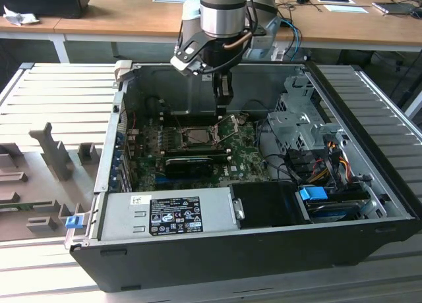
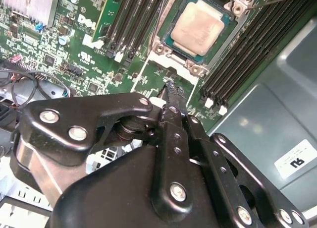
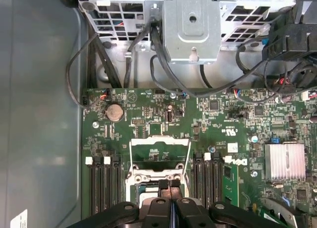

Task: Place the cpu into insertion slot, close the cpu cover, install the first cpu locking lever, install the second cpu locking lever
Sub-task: 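Close the cpu cover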

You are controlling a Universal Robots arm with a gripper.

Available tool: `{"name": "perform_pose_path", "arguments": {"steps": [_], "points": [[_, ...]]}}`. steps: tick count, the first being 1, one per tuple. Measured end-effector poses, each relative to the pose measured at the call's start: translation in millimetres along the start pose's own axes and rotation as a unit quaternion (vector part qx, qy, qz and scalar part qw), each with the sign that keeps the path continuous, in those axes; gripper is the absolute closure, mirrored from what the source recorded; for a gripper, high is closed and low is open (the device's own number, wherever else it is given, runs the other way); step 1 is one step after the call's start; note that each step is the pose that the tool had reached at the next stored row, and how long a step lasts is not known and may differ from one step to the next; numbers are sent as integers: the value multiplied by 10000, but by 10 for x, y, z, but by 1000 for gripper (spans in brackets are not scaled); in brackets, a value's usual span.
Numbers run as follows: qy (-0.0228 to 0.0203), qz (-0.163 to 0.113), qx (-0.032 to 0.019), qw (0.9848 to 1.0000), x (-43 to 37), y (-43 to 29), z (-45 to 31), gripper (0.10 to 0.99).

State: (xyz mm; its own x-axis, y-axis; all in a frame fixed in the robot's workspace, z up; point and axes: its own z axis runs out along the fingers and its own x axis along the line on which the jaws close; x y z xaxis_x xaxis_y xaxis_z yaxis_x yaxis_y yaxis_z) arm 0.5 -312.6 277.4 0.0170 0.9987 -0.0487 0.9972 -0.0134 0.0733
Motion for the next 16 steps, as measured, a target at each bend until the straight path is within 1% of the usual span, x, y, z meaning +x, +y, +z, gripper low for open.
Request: {"name": "perform_pose_path", "arguments": {"steps": [4,6,8,9,10,14,16], "points": [[-1,-1,5,10000,0,40,-22,980],[-3,-1,10,10000,0,73,-36,980],[-4,-1,20,10000,1,134,-33,980],[-3,-2,24,10000,2,183,-24,980],[-4,-2,28,10000,3,215,-14,980],[-5,-2,39,10000,5,292,15,980],[-6,-3,45,10000,6,342,29,980]]}}
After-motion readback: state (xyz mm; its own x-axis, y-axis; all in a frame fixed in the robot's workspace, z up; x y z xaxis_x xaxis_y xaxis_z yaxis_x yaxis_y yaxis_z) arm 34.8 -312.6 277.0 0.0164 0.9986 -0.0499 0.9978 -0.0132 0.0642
